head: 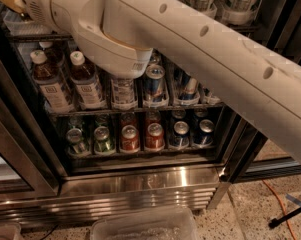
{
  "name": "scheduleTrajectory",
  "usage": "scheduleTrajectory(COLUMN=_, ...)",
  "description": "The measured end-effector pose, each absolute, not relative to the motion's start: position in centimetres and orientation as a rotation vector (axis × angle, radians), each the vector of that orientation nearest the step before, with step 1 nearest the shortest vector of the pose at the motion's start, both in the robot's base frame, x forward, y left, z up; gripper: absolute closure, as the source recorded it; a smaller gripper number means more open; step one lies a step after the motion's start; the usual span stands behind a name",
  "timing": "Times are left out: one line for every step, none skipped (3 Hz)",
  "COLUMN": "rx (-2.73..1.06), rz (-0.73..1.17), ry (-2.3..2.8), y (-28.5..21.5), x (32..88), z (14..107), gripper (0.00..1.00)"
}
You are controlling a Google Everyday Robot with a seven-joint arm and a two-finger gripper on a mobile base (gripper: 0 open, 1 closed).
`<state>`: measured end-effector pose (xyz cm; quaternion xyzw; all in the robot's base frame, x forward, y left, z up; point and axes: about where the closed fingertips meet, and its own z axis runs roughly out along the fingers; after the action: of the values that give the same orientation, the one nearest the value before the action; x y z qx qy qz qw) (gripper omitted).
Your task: Pick orange can from top shelf of fridge
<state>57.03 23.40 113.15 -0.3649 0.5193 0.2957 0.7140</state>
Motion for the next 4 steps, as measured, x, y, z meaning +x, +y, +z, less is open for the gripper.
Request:
scheduleTrajectory(rx=-0.828, rz=0.645, ry=1.136, y=22.9, x=55.7, z=113.3, gripper=1.0)
scheduleTrajectory(rx=-0.852, rz=0.671, ry=1.137, y=22.4, x=54.3, z=112.1, gripper=1.0)
scheduleTrajectory(rx=-0.896, rz=0.723, ry=1.152, y=22.0, x=52.3, z=110.2, gripper=1.0)
scheduleTrajectory(rx=-0.959, rz=0.774, ry=1.173, y=21.5, x=50.2, z=108.2, gripper=1.0)
